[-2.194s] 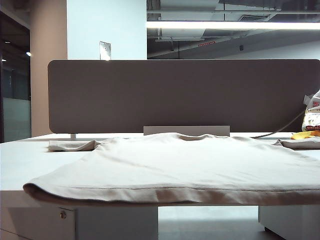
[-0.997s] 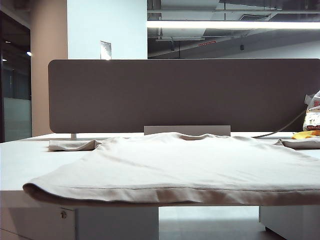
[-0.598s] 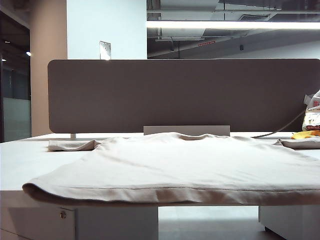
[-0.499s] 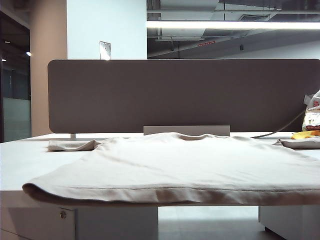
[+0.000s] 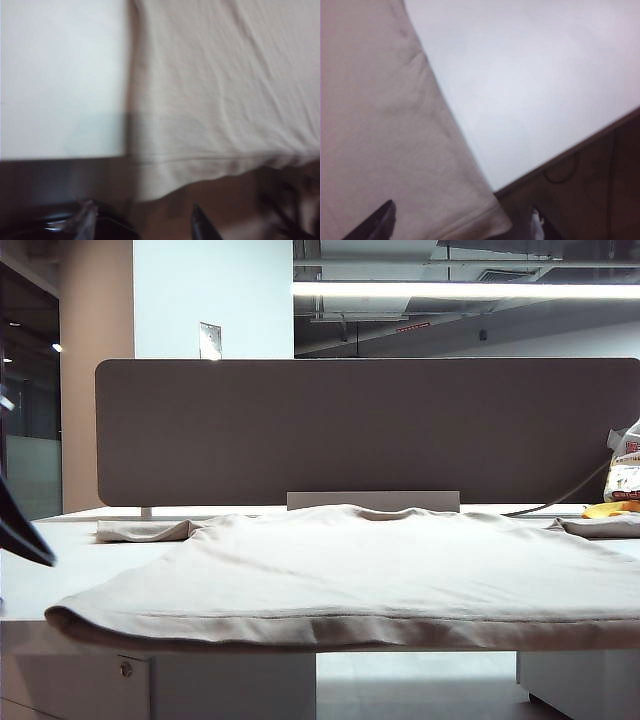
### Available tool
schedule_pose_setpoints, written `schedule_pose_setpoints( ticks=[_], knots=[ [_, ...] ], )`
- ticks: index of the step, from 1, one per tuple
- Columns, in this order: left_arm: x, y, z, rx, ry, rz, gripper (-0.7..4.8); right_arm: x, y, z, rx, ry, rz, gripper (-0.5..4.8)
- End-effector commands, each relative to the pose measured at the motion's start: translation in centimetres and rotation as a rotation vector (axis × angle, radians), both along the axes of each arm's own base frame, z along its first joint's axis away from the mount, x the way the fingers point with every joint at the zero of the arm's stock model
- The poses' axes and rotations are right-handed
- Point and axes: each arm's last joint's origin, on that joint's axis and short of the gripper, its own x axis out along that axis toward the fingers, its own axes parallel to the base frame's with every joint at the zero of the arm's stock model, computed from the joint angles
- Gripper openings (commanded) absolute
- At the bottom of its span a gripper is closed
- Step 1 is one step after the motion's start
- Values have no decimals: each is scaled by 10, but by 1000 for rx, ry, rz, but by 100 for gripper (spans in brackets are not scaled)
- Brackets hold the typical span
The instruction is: Fold the bottom side of the T-shirt horizontally towards the center, about one-third of the way, then fold the sleeve back towards the center, creating a straight line along the edge of the T-shirt, and finally fold the bottom of the T-shirt up towards the top, creating a neat rectangle.
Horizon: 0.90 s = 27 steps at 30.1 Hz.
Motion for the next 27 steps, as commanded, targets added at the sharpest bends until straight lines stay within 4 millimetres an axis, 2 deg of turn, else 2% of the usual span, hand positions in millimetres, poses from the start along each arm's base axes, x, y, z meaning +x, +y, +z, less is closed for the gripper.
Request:
schedule_pose_setpoints(
  ticks=[1,6,10,19,20,23,27],
  knots=[
    [14,-5,-1,-105,-12,-34,247,1,0,-4,16,36,2,338],
    [20,-6,-13,-113,35,-48,247,7,-2,-18,64,118,17,343],
    [21,-6,-16,-107,47,-51,247,11,-3,-31,108,187,29,433],
    [26,-7,-13,-110,51,-49,247,22,-7,-49,140,233,47,430],
    [27,-8,-14,-109,56,-53,246,24,-7,-50,147,228,53,421],
    [29,-10,-16,-111,75,-64,245,28,-8,-54,162,216,69,310],
    [29,-10,-17,-105,77,-58,224,30,-9,-53,162,190,78,240]
  ],
)
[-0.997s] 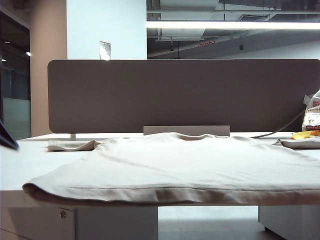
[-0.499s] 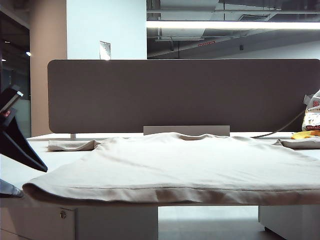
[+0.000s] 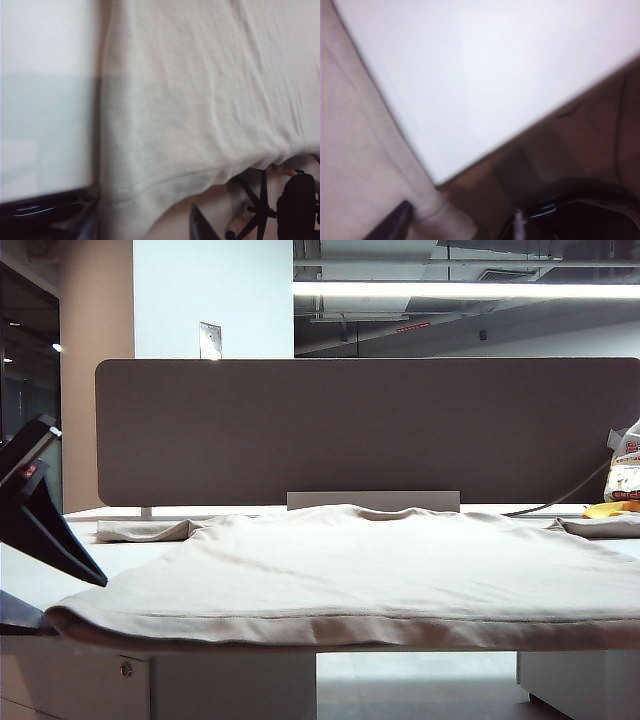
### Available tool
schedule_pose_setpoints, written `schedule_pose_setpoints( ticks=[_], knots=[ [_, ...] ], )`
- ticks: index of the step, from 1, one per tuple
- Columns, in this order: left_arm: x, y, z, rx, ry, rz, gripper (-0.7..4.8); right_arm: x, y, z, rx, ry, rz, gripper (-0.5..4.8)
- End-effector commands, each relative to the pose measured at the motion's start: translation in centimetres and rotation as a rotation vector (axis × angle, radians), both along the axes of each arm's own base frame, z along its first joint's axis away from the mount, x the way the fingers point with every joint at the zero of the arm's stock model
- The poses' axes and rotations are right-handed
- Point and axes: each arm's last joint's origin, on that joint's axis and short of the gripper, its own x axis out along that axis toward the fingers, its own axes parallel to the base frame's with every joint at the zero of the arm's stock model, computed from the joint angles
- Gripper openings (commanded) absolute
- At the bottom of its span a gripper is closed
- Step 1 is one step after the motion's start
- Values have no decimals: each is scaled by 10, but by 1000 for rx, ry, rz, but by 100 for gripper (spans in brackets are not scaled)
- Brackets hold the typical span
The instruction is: Fold the bottom side of the T-shirt horizontally towards the center, about one-third of the way, then fold the sleeve back towards the center, creating a straight line along the edge of the T-shirt, and finally fold the bottom of the T-shirt up towards the top, creating a neat rectangle.
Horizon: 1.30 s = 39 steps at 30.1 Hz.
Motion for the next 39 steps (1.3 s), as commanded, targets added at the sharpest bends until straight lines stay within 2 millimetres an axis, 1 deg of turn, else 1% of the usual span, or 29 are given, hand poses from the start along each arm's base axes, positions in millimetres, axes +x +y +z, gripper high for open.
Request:
schedule_pose_setpoints(
  ticks=[1,2,6,7,8,10,11,13,15,16,17,19,22,25,29,34,37,38,39],
  knots=[
    [2,0,2,1,-13,6,197,4,-1,3,-6,-49,11,220],
    [2,0,2,2,-14,6,175,4,-1,3,-5,-54,13,199],
    [3,0,2,2,-21,8,174,6,-1,0,8,-46,19,197],
    [3,0,2,4,-20,10,174,7,0,-2,21,-43,29,182],
    [3,0,2,4,-20,11,167,8,0,-4,30,-42,37,139],
    [3,0,2,4,-20,10,116,10,1,-6,45,-43,53,100],
    [3,0,2,4,-21,10,100,11,3,-8,51,-46,65,80],
    [3,0,2,5,-22,12,66,15,6,-12,53,-44,88,60],
    [3,0,2,5,-22,12,30,18,9,-14,54,-49,106,14],
    [3,0,3,5,-24,11,3,20,10,-15,53,-57,115,-3],
    [3,0,3,4,-27,11,-6,21,11,-15,55,-66,123,-2],
    [4,0,4,2,-41,11,-6,23,11,-14,65,-99,129,-2],
    [7,-1,7,-4,-70,11,-6,30,10,-7,114,-164,151,-2],
    [13,-2,16,-7,-107,5,-6,38,9,3,142,-209,186,-2],
    [24,-4,30,3,-147,-13,-6,51,8,21,177,-254,231,-2],
    [39,-5,53,69,-202,-34,-6,63,13,35,171,-276,267,-2],
    [49,-6,70,91,-258,-13,-6,74,15,50,158,-315,292,-2],
    [52,-6,76,113,-271,5,-6,80,16,60,149,-343,301,-2],
    [54,-6,78,122,-278,11,-6,83,16,64,145,-355,303,-2]
  ],
)
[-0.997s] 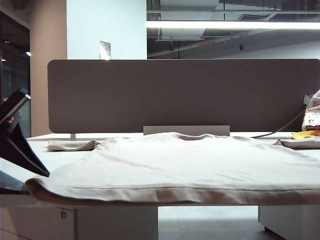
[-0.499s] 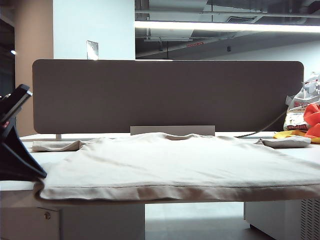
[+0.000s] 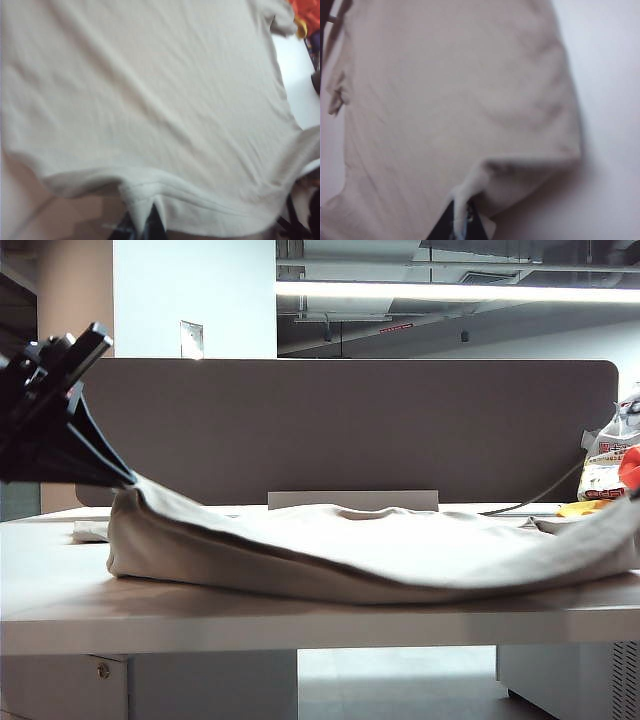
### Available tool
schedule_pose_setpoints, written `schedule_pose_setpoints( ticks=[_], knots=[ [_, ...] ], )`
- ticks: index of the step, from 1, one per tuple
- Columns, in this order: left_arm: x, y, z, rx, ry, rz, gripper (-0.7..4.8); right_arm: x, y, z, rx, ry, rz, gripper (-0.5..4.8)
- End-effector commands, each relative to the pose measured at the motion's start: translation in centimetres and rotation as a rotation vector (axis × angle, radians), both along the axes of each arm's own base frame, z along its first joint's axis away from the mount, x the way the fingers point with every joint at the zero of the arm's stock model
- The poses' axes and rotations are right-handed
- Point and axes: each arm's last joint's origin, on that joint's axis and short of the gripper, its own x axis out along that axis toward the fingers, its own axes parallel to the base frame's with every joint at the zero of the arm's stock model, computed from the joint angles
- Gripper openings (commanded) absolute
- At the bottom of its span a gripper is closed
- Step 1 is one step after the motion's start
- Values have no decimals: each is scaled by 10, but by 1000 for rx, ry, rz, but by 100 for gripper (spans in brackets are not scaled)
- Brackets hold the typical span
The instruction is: Fold the bottom side of the T-shirt horizontally towards the center, about one-third of the way, then fold the sleeve back towards the center, creating a straight line along the edge of the T-shirt, and finally fold the bottom of the T-shirt up towards the top, creating a neat rectangle.
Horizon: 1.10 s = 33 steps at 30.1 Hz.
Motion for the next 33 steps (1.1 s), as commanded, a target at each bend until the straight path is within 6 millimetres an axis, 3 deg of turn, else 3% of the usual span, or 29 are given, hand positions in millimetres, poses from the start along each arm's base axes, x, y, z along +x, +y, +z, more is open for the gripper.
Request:
schedule_pose_setpoints(
  ticks=[1,4,17,29,33],
  knots=[
    [9,0,11,59,-51,32,-6,13,0,22,-7,-67,1,-2],
    [24,-2,18,83,-65,35,-6,30,-4,31,7,-60,3,-2],
    [85,-3,33,139,-119,117,-6,103,-11,28,38,-44,56,-2],
    [123,-6,17,200,-159,135,-6,155,-10,23,20,-68,71,-2],
    [143,-9,13,210,-139,127,-6,161,-9,21,1,-80,59,-2]
  ],
)
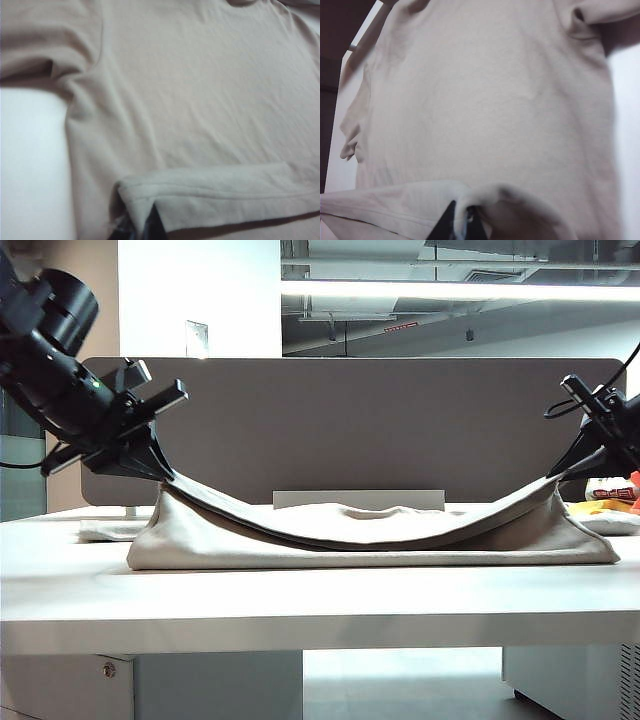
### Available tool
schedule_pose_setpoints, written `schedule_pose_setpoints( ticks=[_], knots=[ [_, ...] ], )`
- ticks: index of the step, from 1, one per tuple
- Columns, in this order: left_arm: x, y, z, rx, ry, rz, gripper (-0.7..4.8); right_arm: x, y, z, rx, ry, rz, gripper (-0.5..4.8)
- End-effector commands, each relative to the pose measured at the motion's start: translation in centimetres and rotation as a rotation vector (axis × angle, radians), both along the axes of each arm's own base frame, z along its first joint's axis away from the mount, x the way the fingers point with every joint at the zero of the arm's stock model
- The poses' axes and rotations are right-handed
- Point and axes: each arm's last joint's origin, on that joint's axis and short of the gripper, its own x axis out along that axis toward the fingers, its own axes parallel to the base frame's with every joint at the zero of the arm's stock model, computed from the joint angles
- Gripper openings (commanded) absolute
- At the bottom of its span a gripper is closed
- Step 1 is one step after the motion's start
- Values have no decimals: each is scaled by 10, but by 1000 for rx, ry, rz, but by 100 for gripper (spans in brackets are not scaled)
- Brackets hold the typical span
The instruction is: Fold the bottom side of the T-shirt horizontally towards the center, about one-third of the way, then fold the sleeve back towards the center, creating a straight line along the edge of the T-shirt, and finally fold the bottom of the T-shirt up towards the top, creating a neat rectangle.
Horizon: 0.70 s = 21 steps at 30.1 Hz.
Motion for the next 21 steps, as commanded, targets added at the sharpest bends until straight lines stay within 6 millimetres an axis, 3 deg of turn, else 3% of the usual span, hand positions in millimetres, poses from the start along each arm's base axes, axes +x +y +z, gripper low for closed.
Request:
schedule_pose_setpoints(
  ticks=[1,7,9,10,12,13,17,21],
  knots=[
    [12,-1,-3,19,2,-6,-6,4,0,3,-19,-36,-11,-2],
    [17,0,-6,101,-23,23,6,7,-2,7,-59,-94,-41,4],
    [19,4,-5,143,-55,35,122,10,-3,9,-89,-128,-75,116],
    [20,10,-4,136,-57,55,223,10,-4,9,-111,-132,-102,214],
    [21,20,-4,132,-55,78,321,11,-5,9,-141,-137,-119,319],
    [21,23,-4,127,-52,82,345,11,-5,9,-152,-141,-118,340],
    [14,41,-8,-66,104,36,350,3,-9,3,-120,-46,-95,345],
    [4,41,-18,-69,246,-21,350,-11,-12,-6,-179,77,-35,255]
  ],
)
